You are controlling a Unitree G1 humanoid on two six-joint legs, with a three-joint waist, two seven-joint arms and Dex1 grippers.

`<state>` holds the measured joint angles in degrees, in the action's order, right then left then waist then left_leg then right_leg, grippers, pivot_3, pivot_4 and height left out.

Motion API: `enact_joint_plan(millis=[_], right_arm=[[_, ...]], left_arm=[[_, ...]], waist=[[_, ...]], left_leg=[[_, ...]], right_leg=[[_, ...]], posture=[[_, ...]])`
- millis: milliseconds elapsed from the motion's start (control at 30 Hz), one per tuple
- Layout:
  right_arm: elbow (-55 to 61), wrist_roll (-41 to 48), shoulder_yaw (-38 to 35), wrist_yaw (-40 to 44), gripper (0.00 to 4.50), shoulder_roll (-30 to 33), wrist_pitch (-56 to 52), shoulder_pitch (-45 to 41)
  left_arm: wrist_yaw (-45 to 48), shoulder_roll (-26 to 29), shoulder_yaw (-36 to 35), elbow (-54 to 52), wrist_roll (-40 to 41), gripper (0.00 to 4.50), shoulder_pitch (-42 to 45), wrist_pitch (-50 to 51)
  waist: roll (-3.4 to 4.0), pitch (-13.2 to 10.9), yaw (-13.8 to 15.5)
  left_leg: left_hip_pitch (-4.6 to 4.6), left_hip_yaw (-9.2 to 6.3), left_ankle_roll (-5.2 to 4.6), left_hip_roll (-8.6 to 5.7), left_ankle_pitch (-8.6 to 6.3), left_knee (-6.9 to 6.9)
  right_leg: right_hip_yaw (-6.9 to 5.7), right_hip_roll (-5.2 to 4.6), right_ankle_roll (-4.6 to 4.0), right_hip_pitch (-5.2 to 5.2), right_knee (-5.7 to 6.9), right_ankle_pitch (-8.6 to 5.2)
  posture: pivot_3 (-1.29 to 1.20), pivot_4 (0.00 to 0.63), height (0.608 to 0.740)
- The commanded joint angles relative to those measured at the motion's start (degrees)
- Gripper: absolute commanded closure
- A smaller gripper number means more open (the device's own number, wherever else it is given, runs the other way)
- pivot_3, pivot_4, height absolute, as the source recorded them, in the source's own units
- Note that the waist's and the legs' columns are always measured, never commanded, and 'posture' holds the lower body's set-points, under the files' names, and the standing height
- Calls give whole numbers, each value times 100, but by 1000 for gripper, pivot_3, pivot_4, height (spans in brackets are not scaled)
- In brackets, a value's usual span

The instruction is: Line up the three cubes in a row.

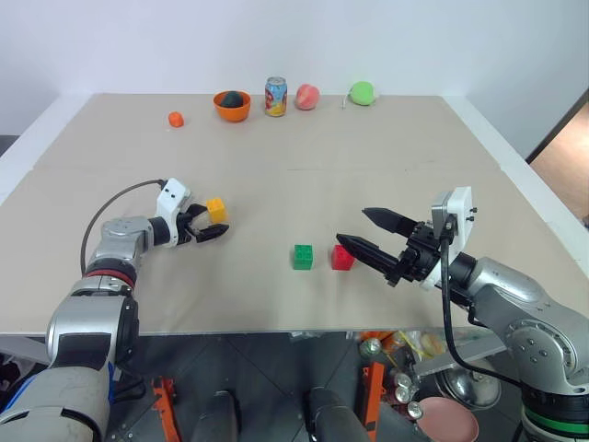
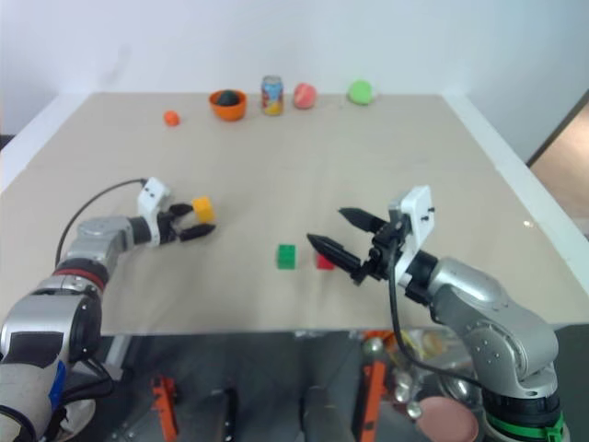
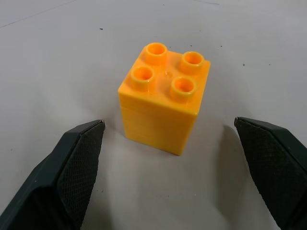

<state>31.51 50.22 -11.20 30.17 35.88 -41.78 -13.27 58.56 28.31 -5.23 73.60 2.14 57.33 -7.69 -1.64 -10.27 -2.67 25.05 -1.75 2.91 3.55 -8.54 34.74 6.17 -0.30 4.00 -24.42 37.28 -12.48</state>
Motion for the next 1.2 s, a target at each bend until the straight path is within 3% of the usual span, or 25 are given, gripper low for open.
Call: enact_joint_plan(millis=[33, 233, 467, 767, 1067, 1200], right_arm=[[101, -1, -121, 65, 0, 51, 116, -58], [68, -16, -123, 98, 0, 66, 122, -77], [27, -67, -126, 144, 0, 63, 129, -114], [-40, -8, -335, 478, 0, 372, 101, 15], [-91, 197, -991, 1054, 0, 840, 45, 687], [-243, 187, -1195, 1289, 0, 986, 68, 979]], left_arm=[[-61, 27, -72, -7, -7, 1142, 162, -112], [-108, -11, -62, -5, -19, 3219, 165, -153], [239, -40, 82, -119, -153, 3261, 158, -511], [2043, -227, 299, -471, -78, 3261, 169, -1247], [3158, -272, 570, -429, -129, 3261, 159, -1650], [3225, -322, 545, -367, -120, 3261, 180, -1661]], waist=[[0, 0, 0], [0, 0, 0], [0, 0, 1], [0, 0, 0], [0, 0, -1], [0, 0, -1]], left_leg=[[0, 0, 0, 0, 0, 0], [0, 0, 0, 0, 0, 0], [1, 0, 0, 0, 0, 0], [2, 0, 0, 0, 0, 0], [1, -1, 0, 0, 0, 1], [0, -1, 0, -1, 0, 5]], right_leg=[[0, 0, 0, 0, 0, 0], [0, 0, 1, 0, 0, 0], [0, 0, 1, 0, 0, 0], [0, 0, -1, 0, 0, -1], [1, 0, -2, 2, 0, -1], [1, 0, -1, 4, 0, -1]], posture=[[0, 150, 740], [0, 150, 740], [0, 150, 740], [0, 150, 740], [0, 150, 740], [0, 150, 740]])
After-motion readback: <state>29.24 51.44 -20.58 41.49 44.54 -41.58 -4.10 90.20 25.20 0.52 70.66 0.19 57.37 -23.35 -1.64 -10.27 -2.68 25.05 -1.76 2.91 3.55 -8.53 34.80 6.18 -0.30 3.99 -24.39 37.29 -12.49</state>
